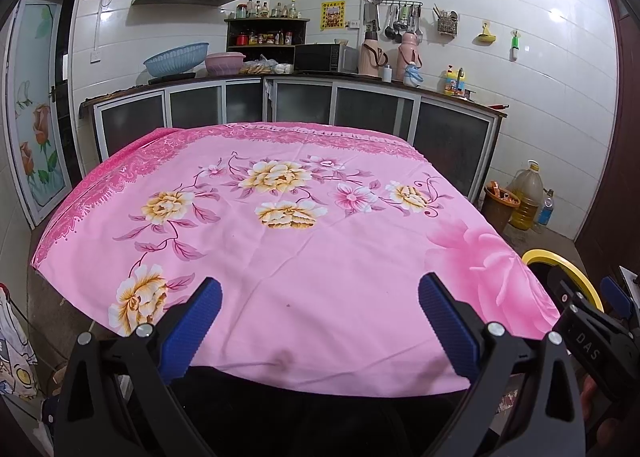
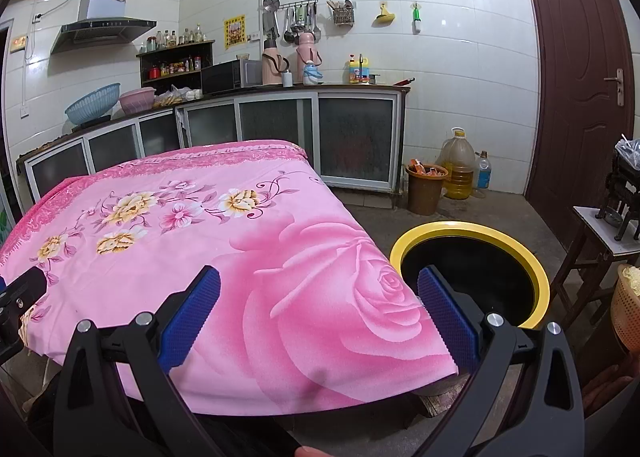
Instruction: Collect trash
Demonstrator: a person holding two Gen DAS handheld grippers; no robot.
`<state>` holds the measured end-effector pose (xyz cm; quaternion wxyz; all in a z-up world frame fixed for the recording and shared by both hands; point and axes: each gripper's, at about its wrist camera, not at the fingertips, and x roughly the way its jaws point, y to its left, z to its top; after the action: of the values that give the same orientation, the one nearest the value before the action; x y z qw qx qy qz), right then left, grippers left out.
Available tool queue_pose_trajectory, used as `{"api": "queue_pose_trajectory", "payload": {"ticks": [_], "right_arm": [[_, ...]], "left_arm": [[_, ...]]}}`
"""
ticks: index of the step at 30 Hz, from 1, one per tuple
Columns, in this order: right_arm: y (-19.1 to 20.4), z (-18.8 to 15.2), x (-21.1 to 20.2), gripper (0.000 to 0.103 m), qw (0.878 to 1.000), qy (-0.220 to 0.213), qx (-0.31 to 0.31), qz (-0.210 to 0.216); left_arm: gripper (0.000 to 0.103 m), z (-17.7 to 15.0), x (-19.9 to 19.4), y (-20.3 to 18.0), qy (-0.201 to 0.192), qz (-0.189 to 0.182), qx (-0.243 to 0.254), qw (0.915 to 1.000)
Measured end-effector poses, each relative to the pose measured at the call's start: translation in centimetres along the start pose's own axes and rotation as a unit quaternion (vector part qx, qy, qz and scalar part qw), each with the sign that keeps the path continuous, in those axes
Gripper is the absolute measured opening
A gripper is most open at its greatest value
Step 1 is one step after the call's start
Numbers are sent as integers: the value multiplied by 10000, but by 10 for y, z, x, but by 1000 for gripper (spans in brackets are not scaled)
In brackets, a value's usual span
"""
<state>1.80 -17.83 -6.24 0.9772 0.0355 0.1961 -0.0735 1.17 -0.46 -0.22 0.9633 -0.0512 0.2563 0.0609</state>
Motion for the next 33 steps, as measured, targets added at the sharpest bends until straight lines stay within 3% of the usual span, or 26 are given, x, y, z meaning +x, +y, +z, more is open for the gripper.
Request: {"api": "queue_pose_trajectory", "payload": {"ticks": [33], "right_arm": [[-1,-2,1,95,10000,28,2,-3]], "left_arm": [[95,-1,5,1,64,-89,57,9999]]}}
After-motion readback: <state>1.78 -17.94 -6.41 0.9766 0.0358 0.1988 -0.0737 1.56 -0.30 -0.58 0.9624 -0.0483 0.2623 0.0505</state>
